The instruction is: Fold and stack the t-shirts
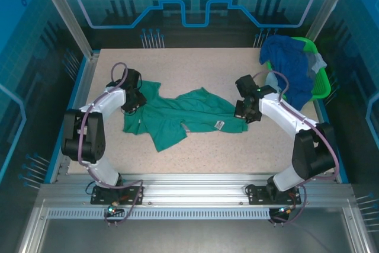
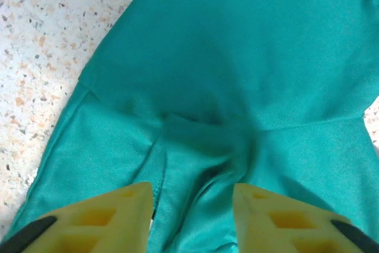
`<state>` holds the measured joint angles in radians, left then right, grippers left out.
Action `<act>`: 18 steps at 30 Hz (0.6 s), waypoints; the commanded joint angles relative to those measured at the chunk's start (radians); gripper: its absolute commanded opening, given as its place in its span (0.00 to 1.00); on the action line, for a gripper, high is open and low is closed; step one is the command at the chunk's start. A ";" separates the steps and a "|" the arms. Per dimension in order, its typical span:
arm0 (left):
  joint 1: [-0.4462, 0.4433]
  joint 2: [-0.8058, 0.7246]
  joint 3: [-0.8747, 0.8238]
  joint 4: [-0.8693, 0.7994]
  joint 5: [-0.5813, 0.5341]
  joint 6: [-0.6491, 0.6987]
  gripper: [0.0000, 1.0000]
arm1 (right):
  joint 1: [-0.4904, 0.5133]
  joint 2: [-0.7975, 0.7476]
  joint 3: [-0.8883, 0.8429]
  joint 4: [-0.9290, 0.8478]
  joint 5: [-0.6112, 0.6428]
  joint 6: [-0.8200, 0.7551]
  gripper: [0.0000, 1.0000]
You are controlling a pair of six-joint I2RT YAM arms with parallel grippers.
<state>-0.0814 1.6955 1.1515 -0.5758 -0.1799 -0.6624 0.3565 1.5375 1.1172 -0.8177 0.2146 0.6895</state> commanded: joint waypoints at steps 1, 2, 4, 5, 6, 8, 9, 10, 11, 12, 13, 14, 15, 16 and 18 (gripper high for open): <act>-0.025 -0.143 -0.014 -0.090 0.009 0.027 0.45 | 0.030 -0.014 -0.056 -0.032 -0.018 0.060 0.00; -0.040 -0.198 -0.053 -0.130 0.052 -0.012 0.43 | 0.030 -0.023 -0.072 -0.038 -0.016 0.068 0.00; -0.086 -0.289 -0.130 -0.220 0.146 -0.099 0.41 | 0.030 -0.032 -0.091 -0.048 -0.016 0.075 0.00; -0.120 -0.323 -0.176 -0.263 0.193 -0.136 0.41 | 0.029 -0.033 -0.099 -0.053 -0.016 0.077 0.00; -0.155 -0.351 -0.227 -0.288 0.233 -0.175 0.43 | 0.029 -0.035 -0.108 -0.057 -0.015 0.078 0.00; -0.201 -0.393 -0.330 -0.264 0.309 -0.251 0.47 | 0.030 -0.043 -0.126 -0.059 -0.018 0.082 0.00; -0.213 -0.406 -0.373 -0.232 0.335 -0.292 0.50 | 0.029 -0.048 -0.137 -0.061 -0.024 0.083 0.00; -0.218 -0.411 -0.402 -0.196 0.352 -0.320 0.51 | 0.029 -0.051 -0.145 -0.063 -0.029 0.086 0.00; -0.219 -0.406 -0.427 -0.163 0.367 -0.346 0.51 | 0.031 -0.054 -0.152 -0.066 -0.036 0.088 0.00; -0.219 -0.389 -0.436 -0.137 0.375 -0.363 0.51 | 0.032 -0.057 -0.159 -0.069 -0.042 0.090 0.00; -0.221 -0.371 -0.439 -0.122 0.375 -0.371 0.51 | 0.032 -0.059 -0.166 -0.069 -0.044 0.093 0.00; -0.225 -0.350 -0.440 -0.101 0.371 -0.373 0.51 | 0.032 -0.059 -0.174 -0.065 -0.047 0.093 0.00; -0.229 -0.334 -0.444 -0.070 0.367 -0.377 0.51 | 0.032 -0.058 -0.180 -0.061 -0.048 0.091 0.00; -0.234 -0.320 -0.449 -0.039 0.369 -0.383 0.51 | 0.032 -0.058 -0.185 -0.058 -0.047 0.090 0.00; -0.248 -0.285 -0.448 0.005 0.382 -0.400 0.50 | 0.032 -0.051 -0.184 -0.058 -0.047 0.087 0.00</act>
<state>-0.3092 1.3788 0.7048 -0.6655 0.1474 -0.9981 0.3809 1.4967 0.9459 -0.8486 0.1749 0.7601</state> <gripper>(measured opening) 0.503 0.043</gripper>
